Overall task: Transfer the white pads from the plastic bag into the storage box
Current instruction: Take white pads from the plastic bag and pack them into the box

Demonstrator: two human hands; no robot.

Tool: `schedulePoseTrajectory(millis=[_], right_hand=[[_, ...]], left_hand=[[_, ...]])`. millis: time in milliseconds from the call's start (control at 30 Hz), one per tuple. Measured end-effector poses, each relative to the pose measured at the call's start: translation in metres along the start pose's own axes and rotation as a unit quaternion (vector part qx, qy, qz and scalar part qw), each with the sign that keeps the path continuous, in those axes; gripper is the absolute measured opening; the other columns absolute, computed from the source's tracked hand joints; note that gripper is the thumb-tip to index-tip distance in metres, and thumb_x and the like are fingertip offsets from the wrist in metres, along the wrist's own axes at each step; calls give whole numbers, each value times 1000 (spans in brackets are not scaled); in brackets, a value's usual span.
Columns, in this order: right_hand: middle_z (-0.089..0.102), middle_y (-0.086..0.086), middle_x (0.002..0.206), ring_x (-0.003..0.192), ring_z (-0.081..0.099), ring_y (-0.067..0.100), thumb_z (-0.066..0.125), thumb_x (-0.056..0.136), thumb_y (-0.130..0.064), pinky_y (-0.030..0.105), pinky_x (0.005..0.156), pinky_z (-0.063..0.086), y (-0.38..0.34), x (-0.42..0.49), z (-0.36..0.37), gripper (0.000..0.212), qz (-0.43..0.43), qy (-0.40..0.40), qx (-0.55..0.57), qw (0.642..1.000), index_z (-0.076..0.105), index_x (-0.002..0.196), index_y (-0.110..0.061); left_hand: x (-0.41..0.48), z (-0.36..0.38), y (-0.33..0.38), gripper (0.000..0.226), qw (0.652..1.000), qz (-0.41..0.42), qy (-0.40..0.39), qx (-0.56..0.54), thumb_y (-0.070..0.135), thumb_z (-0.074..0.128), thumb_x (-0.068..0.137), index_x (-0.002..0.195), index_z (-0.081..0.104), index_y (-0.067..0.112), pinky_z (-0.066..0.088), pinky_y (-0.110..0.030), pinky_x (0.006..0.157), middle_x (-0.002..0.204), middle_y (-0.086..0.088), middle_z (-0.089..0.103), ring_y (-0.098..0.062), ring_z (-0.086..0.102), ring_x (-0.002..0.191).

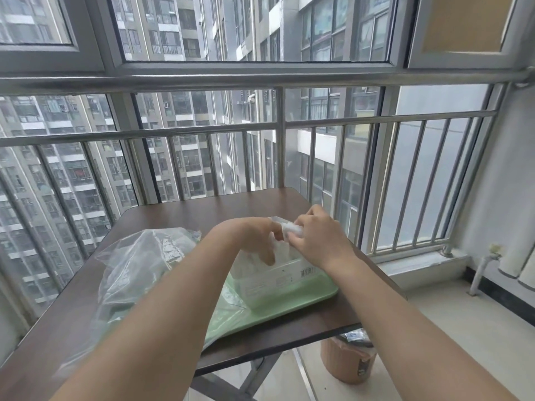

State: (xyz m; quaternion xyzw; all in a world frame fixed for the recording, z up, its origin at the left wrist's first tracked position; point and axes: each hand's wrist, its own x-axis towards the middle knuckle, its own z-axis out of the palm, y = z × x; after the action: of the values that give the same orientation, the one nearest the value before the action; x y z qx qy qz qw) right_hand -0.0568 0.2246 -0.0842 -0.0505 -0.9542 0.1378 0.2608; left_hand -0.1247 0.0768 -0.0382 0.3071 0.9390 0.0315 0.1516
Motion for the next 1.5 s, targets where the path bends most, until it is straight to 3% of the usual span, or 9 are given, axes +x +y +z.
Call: schedulePoseTrajectory(millis=[133, 233, 500, 633, 767, 900, 1067, 1333, 1500], right_hand=[[56, 1, 98, 82, 63, 28, 54, 91, -39, 35, 72, 50, 1, -2, 0, 20, -16, 30, 15, 999, 61, 102, -23], [59, -5, 90, 81, 64, 22, 61, 90, -37, 33, 70, 50, -2, -2, -1, 9, -16, 35, 14, 999, 59, 87, -29], [73, -3, 86, 84, 67, 26, 58, 90, -45, 38, 75, 55, -2, -1, 5, 24, 31, 26, 36, 999, 74, 91, -27], [73, 1, 81, 80, 67, 24, 49, 98, -30, 36, 70, 54, 5, -6, 4, 26, 44, 64, 120, 990, 73, 96, -19], [73, -4, 80, 73, 67, 8, 50, 100, -16, 20, 64, 49, 8, -13, 1, 20, 74, 120, 256, 956, 70, 107, -17], [65, -4, 78, 62, 65, 15, 45, 102, -15, 26, 61, 52, 8, -20, 1, 20, 86, 165, 320, 929, 65, 102, -16], [68, -2, 87, 81, 66, 13, 50, 96, -8, 30, 74, 55, 2, -32, -14, 18, 90, 209, 323, 919, 66, 102, -15], [71, 1, 70, 54, 66, 18, 54, 87, -6, 33, 48, 53, -68, -67, -64, 20, -30, -61, 371, 926, 70, 83, -18], [72, 10, 70, 62, 70, 25, 44, 84, 7, 39, 58, 56, -119, -87, -75, 28, -92, -207, 424, 877, 69, 81, -5]], left_hand=[[1, -1, -1, 47, 1000, 3, -1, -6, 26, 79, 79, 110, 48, 41, 54, -43, 88, 108, 6, 51, -22, 58, 99], [2, -2, -2, 54, 1000, 3, -8, -13, 26, 79, 79, 122, 51, 40, 53, -44, 94, 120, 6, 51, -22, 57, 105], [0, -3, -1, 88, 994, -22, -4, -110, 57, 83, 48, 123, 41, 37, 53, -45, 97, 126, 5, 53, -21, 59, 110], [3, -3, 9, 91, 991, -26, 32, -130, 54, 83, 64, 135, 29, 35, 49, -45, 100, 128, 5, 54, -24, 59, 110], [8, 3, 20, 85, 991, -28, 83, -100, 57, 81, 62, 134, 39, 39, 50, -44, 98, 127, 4, 57, -24, 59, 108], [8, 9, 25, 75, 990, -40, 115, -68, 52, 79, 70, 134, 43, 36, 54, -43, 92, 124, -1, 61, -24, 60, 101], [-11, 1, 27, 84, 993, -34, 98, -59, 55, 72, 81, 146, 33, 20, 48, -45, 100, 139, -7, 53, -29, 55, 119], [-143, -14, -17, 42, 978, 59, 183, -78, 47, 73, 83, 121, 63, 30, 50, -35, 100, 127, 10, 63, -12, 60, 115], [-217, 2, -56, 51, 984, 24, 179, -9, 53, 82, 70, 115, 60, 43, 39, -27, 97, 116, 27, 50, -3, 45, 112]])
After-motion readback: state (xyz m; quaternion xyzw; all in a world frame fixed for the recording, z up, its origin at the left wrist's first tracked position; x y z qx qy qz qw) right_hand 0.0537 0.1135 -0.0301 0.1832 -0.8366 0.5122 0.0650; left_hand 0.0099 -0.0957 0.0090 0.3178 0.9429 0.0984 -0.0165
